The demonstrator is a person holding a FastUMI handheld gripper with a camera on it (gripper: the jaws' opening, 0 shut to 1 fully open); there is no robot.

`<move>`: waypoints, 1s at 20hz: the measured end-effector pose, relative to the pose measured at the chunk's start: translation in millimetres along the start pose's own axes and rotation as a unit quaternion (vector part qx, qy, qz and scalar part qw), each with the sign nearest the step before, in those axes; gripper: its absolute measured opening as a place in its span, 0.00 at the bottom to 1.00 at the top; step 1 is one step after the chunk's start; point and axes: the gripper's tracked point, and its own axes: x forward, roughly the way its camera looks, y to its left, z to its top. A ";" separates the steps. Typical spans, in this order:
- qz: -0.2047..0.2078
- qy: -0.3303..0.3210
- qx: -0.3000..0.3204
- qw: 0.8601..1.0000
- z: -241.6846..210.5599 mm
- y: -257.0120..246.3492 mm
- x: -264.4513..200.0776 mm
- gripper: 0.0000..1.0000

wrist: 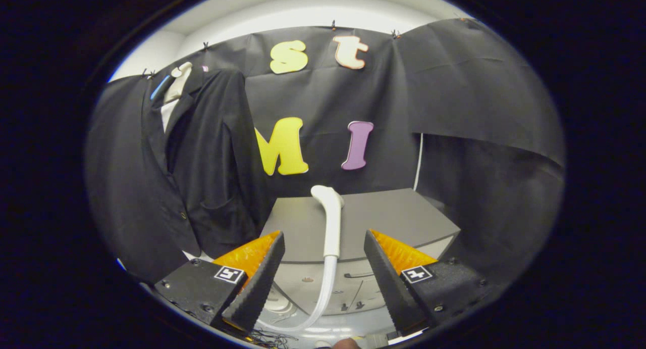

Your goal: Iron the clothes twice with a garment steamer, once on the left side and once on the right side.

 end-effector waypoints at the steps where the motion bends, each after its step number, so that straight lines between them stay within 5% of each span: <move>1: 0.008 0.017 -0.001 1.000 4.0 1.7 17.0 0.98; 12: 0.008 0.215 0.010 0.977 -15.8 -14.8 163.6 0.98; 20: -0.013 0.311 0.015 0.950 -47.8 -26.6 203.1 0.90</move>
